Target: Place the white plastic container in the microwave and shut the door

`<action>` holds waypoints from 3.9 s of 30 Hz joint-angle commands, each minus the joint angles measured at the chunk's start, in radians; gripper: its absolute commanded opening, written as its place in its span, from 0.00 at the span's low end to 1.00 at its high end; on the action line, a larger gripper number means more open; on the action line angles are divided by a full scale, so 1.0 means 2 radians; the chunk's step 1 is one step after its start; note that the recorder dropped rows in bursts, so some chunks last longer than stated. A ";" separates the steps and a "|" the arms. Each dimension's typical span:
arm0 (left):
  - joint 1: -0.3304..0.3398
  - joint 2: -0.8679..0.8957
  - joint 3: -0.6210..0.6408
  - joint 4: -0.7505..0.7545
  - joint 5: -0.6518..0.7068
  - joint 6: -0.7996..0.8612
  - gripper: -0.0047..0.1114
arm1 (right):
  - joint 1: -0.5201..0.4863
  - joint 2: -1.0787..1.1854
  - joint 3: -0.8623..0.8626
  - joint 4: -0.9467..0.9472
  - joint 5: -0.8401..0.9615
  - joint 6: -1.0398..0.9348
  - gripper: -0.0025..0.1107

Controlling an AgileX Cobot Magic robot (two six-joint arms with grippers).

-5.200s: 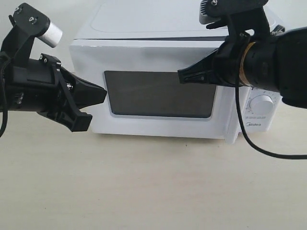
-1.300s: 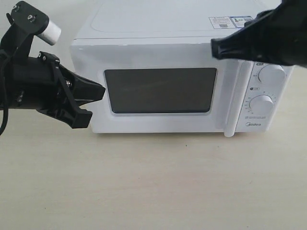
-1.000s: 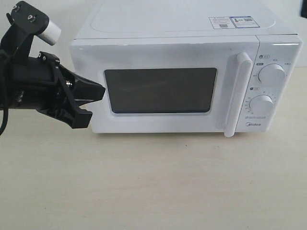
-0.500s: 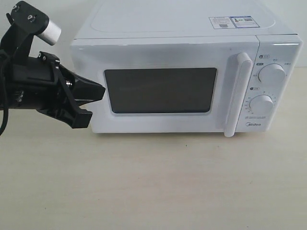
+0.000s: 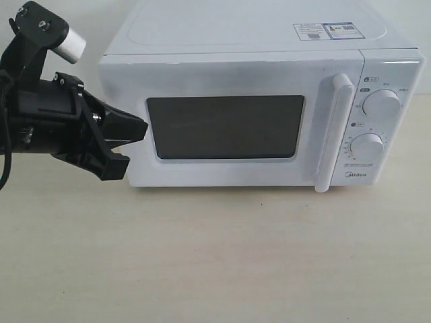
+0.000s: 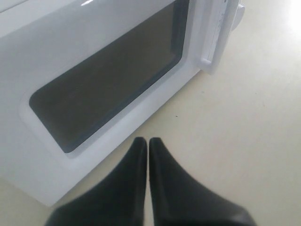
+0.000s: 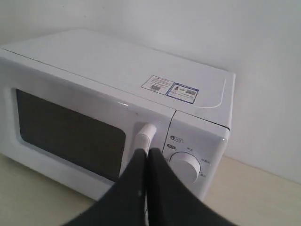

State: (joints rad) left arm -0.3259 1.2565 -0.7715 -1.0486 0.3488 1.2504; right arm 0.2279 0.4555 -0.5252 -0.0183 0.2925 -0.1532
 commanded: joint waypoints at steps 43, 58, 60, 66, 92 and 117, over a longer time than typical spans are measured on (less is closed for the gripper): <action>-0.002 -0.002 0.002 -0.005 -0.005 -0.001 0.07 | -0.099 -0.228 0.263 0.030 0.015 0.077 0.02; -0.002 -0.002 0.002 -0.005 -0.005 -0.001 0.07 | -0.099 -0.228 0.263 0.030 0.015 0.077 0.02; -0.002 -0.003 0.002 -0.005 -0.016 -0.001 0.07 | -0.099 -0.228 0.263 0.030 0.015 0.077 0.02; -0.002 -0.035 0.002 0.015 -0.078 -0.001 0.07 | -0.099 -0.228 0.263 0.030 0.015 0.077 0.02; 0.123 -0.530 0.319 -0.039 -0.223 -0.411 0.07 | -0.099 -0.228 0.263 0.030 0.015 0.077 0.02; 0.123 -0.628 0.348 0.381 -0.068 -0.354 0.07 | -0.099 -0.228 0.263 0.030 0.019 0.077 0.02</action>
State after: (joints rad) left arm -0.0826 0.0035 -0.0789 -0.3575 0.1230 0.6584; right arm 0.0313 0.0042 0.0006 0.0422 0.3311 0.0000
